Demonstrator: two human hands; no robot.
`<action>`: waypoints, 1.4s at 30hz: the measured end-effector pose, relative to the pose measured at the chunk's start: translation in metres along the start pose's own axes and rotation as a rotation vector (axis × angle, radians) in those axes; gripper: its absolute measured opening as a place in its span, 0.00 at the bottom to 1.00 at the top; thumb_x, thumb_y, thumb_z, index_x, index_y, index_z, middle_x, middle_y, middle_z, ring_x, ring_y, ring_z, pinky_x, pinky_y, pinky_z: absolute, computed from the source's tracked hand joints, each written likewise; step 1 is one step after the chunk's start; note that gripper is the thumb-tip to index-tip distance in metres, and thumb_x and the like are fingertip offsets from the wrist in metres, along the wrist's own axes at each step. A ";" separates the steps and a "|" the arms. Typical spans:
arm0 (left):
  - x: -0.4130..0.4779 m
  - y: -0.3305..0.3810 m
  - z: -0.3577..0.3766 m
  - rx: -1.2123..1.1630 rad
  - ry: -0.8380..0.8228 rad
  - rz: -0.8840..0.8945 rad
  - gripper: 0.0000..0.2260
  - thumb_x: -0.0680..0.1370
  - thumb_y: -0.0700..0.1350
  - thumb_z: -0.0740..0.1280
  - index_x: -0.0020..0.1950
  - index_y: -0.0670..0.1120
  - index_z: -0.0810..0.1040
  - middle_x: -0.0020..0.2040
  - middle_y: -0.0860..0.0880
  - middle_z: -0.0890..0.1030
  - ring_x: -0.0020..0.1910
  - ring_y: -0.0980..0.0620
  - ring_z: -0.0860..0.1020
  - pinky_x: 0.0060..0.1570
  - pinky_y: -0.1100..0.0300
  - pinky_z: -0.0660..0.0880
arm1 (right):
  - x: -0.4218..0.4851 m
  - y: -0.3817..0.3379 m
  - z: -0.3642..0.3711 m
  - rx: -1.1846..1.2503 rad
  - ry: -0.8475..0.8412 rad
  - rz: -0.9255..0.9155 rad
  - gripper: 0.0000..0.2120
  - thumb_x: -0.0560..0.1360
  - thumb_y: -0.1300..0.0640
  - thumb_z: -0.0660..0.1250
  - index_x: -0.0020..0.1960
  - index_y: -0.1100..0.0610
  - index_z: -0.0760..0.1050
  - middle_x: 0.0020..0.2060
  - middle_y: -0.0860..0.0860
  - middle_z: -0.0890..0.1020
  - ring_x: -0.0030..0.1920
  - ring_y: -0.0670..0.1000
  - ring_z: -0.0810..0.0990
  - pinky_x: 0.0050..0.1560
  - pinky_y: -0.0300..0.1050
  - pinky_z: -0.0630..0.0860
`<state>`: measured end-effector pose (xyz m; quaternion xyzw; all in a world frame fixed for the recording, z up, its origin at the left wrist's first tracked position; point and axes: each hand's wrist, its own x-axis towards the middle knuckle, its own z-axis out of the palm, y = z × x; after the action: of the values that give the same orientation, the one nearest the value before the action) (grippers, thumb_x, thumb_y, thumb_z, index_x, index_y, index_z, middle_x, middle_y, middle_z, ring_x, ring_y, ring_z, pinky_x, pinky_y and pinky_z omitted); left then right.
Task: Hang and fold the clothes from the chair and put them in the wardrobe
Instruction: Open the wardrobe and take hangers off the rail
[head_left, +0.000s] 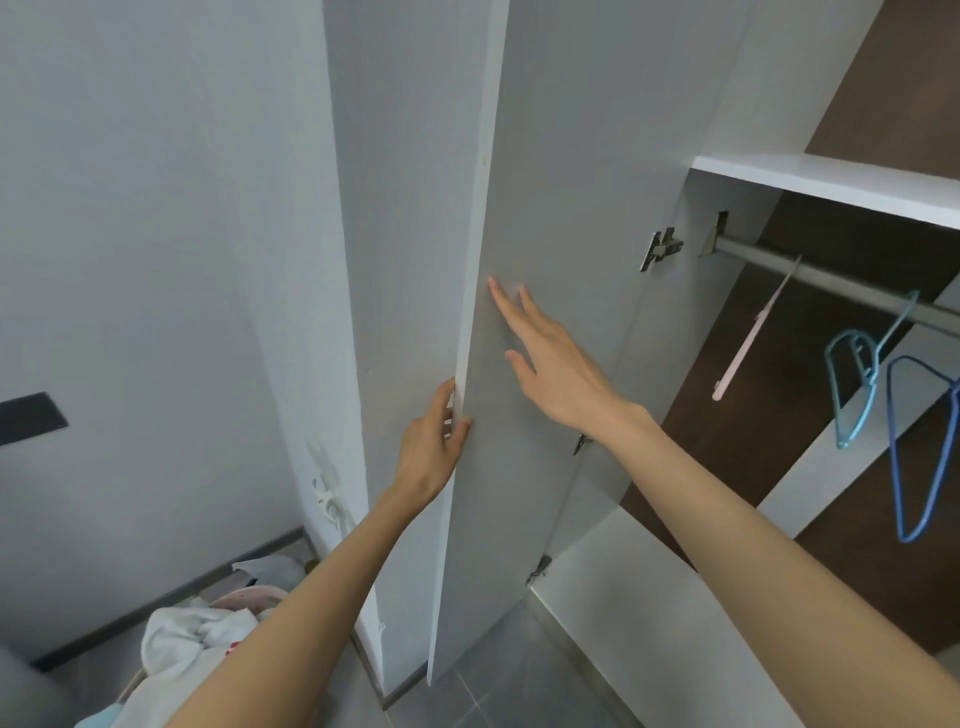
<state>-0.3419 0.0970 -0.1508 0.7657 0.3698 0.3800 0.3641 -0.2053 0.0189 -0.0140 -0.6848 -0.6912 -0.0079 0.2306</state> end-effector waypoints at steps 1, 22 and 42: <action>0.002 -0.002 -0.002 -0.005 -0.004 -0.004 0.20 0.81 0.49 0.62 0.72 0.54 0.62 0.58 0.48 0.81 0.52 0.48 0.81 0.53 0.54 0.77 | 0.002 -0.001 0.001 -0.004 -0.008 0.003 0.33 0.82 0.59 0.54 0.77 0.38 0.39 0.79 0.52 0.46 0.77 0.54 0.53 0.68 0.52 0.66; -0.051 0.068 -0.011 0.040 0.114 0.127 0.18 0.81 0.45 0.60 0.70 0.55 0.68 0.59 0.55 0.77 0.57 0.57 0.76 0.58 0.55 0.74 | -0.073 0.025 -0.030 0.016 0.255 0.093 0.19 0.80 0.56 0.60 0.71 0.47 0.67 0.60 0.43 0.76 0.60 0.48 0.74 0.50 0.44 0.70; -0.023 0.174 0.187 0.338 -0.291 0.384 0.17 0.82 0.49 0.58 0.71 0.50 0.66 0.65 0.48 0.74 0.58 0.46 0.76 0.52 0.46 0.76 | -0.237 0.182 -0.105 -0.390 0.278 0.672 0.16 0.80 0.52 0.62 0.67 0.52 0.71 0.60 0.50 0.79 0.57 0.50 0.78 0.54 0.44 0.77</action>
<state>-0.1420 -0.0547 -0.0954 0.9180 0.2200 0.2611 0.2020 -0.0103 -0.2275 -0.0534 -0.8956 -0.3770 -0.1557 0.1774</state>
